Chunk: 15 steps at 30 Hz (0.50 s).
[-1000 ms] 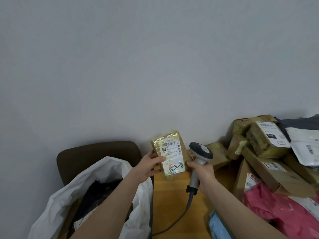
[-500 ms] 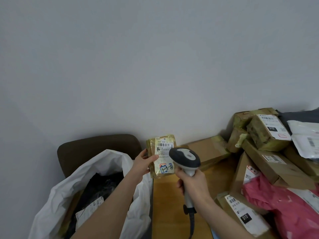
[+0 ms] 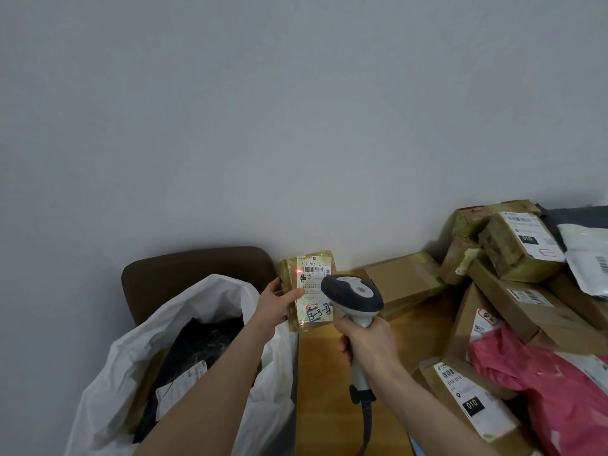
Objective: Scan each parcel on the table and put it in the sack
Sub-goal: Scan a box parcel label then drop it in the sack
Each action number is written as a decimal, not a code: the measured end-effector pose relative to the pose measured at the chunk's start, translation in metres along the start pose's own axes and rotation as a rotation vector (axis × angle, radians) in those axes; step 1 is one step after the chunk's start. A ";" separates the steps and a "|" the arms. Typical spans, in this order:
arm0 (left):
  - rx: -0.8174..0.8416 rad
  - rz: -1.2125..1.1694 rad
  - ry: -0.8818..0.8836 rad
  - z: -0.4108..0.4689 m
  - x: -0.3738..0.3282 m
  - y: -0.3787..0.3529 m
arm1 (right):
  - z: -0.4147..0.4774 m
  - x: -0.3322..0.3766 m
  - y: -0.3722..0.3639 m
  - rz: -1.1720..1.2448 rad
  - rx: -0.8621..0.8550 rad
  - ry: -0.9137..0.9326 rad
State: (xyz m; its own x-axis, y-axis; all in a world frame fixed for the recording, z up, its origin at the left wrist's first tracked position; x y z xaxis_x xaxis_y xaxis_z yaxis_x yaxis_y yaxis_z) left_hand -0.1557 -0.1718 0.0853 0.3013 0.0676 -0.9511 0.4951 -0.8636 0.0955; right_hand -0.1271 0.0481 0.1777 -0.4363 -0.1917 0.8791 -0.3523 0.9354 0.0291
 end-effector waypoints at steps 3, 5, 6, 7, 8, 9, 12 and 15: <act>-0.007 0.006 0.007 -0.001 0.000 0.001 | -0.001 0.001 -0.003 -0.006 0.008 0.006; -0.011 0.011 0.010 -0.001 0.000 0.001 | 0.000 0.002 -0.004 -0.002 0.007 0.004; -0.011 0.008 0.011 -0.001 0.000 0.002 | 0.000 0.002 -0.005 0.001 0.009 0.001; -0.011 0.006 0.013 -0.001 0.001 0.002 | 0.000 0.002 -0.006 0.003 0.013 -0.001; -0.014 0.008 0.016 -0.002 0.001 0.004 | 0.000 0.003 -0.007 0.004 0.021 -0.003; -0.018 0.011 0.022 -0.002 0.002 0.005 | 0.000 0.003 -0.008 0.006 0.029 -0.004; -0.029 0.007 0.040 -0.002 0.004 0.009 | 0.001 0.002 -0.012 -0.005 0.040 -0.003; -0.035 -0.011 0.055 -0.004 0.003 0.013 | 0.004 0.001 -0.016 -0.007 0.050 -0.005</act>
State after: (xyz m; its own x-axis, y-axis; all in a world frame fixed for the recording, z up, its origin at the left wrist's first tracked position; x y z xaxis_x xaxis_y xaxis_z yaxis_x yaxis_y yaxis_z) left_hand -0.1456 -0.1808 0.0849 0.3398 0.1053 -0.9346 0.5269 -0.8444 0.0964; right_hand -0.1251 0.0319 0.1758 -0.4382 -0.1996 0.8764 -0.3962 0.9181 0.0110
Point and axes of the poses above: each hand's wrist, its own z-axis towards the middle knuckle, its own y-axis out of the back of the hand, x = y × z, the point moved 5 cm from there along z, towards the middle knuckle, and after that the axes turned 7 degrees about -y, right-handed, at the moved point
